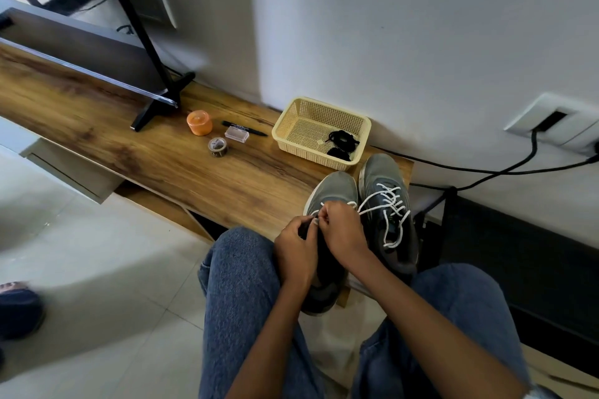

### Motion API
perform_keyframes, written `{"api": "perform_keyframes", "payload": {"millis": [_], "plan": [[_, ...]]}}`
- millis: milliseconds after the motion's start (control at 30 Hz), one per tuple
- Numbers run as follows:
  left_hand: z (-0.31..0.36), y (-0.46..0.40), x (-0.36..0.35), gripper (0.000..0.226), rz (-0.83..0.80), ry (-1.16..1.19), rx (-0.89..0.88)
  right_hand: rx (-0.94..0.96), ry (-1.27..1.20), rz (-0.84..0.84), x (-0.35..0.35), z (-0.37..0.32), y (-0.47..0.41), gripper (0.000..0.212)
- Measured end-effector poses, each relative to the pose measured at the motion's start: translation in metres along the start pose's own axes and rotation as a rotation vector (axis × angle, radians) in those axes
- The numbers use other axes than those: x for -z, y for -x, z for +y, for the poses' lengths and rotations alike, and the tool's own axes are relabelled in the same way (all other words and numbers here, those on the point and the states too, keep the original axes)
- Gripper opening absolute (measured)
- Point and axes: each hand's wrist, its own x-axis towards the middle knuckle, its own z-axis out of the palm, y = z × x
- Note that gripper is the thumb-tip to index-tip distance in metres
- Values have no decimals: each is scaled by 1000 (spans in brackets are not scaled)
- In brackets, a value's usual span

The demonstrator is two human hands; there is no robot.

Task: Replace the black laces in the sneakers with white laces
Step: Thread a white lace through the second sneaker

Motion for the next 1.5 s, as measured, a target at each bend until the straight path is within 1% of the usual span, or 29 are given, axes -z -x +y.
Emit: {"api": "perform_keyframes", "payload": {"millis": [100,200,267,333,433,600,700,800,833,933,1000,1033,1100,1133,1200,1267,1367,1433,1500], "plan": [[-2,0,0,16,-10,22,2,-4,-95,24,-1,5,0,11],[-5,-1,-1,30,0,58,51,-40,-209,70,-3,8,3,10],[-5,-4,-1,30,-25,113,88,-83,-290,99,-2,9,5,9],[-6,-8,0,23,-66,167,117,-93,-329,92,0,9,4,8],[-8,-15,0,17,-122,235,154,-78,-318,62,2,11,2,9],[-11,-21,-3,23,-195,219,173,-60,-216,60,6,16,3,16],[-11,-22,-6,23,-195,233,210,-30,-182,78,7,17,5,21],[-8,-22,-6,19,-171,274,266,-12,-189,77,3,17,7,17],[-8,-21,-7,18,-173,245,258,-8,-206,86,2,17,7,16],[-7,-19,-8,11,-187,47,163,19,-264,113,-2,20,10,16],[-7,-18,-9,10,-147,1,145,64,-270,180,-4,22,16,18],[-7,-18,-10,10,-121,22,164,88,-261,234,-5,23,20,20],[-2,-17,-8,11,-59,128,213,105,-222,314,-6,27,28,24],[-1,-17,-6,11,-16,183,221,95,-197,324,-7,30,32,26],[3,-17,-2,11,72,272,205,61,-156,305,-8,36,38,30],[9,-17,2,12,126,371,185,44,-161,273,-8,40,39,32],[19,-17,9,11,179,458,169,17,-167,236,-8,43,39,32],[27,-16,15,10,206,494,157,8,-153,237,-9,43,39,32],[36,-16,21,13,221,530,143,6,-125,249,-10,42,40,31]]}}
